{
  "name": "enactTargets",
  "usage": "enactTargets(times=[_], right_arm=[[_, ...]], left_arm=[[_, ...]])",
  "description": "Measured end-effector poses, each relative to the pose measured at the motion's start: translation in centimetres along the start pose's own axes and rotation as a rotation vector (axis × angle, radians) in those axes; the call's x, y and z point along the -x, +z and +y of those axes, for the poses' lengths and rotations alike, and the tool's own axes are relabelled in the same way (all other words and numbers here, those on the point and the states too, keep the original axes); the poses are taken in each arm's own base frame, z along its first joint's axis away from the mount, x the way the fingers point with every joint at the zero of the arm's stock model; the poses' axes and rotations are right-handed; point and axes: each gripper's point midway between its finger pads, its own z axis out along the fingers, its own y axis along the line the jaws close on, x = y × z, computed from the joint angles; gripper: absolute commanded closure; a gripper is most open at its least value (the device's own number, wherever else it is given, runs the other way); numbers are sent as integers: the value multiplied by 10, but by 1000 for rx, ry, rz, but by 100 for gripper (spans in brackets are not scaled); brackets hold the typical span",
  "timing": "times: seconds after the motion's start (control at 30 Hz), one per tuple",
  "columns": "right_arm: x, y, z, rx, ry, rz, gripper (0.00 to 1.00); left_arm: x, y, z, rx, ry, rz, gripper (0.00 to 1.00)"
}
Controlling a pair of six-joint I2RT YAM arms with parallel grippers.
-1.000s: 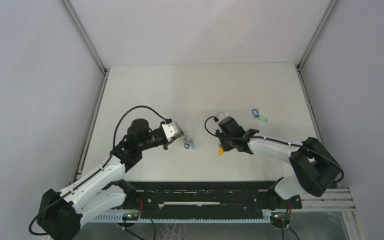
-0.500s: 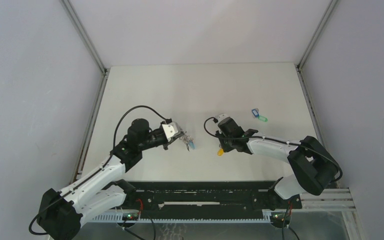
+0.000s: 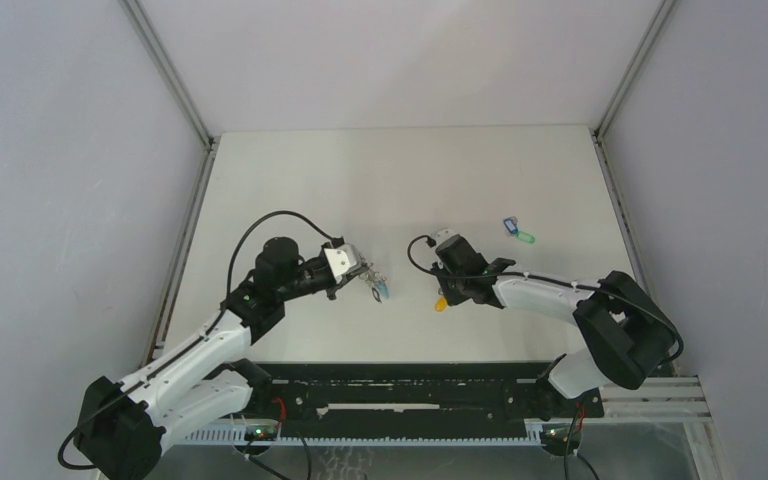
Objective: Put the keys on the keyring
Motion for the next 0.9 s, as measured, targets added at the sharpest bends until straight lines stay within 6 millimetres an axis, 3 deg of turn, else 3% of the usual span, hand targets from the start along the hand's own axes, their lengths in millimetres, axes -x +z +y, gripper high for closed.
enactTargets(times=[0.27,0.57,0.73,0.9], right_arm=[[-2,2,0,-1,5,9,100],[0,-2,2,14,0,1,100],[20,-23,11,77,-42,-87,100],[49,-58,16,132,-154,-237,100]], left_arm=[[0,0,0,-2,0,0,100],[1,0,-3,-15,-1,-5,100],[2,0,-4,-25,-2,-10,100],[4,0,-10,-52,-8,-22,100]])
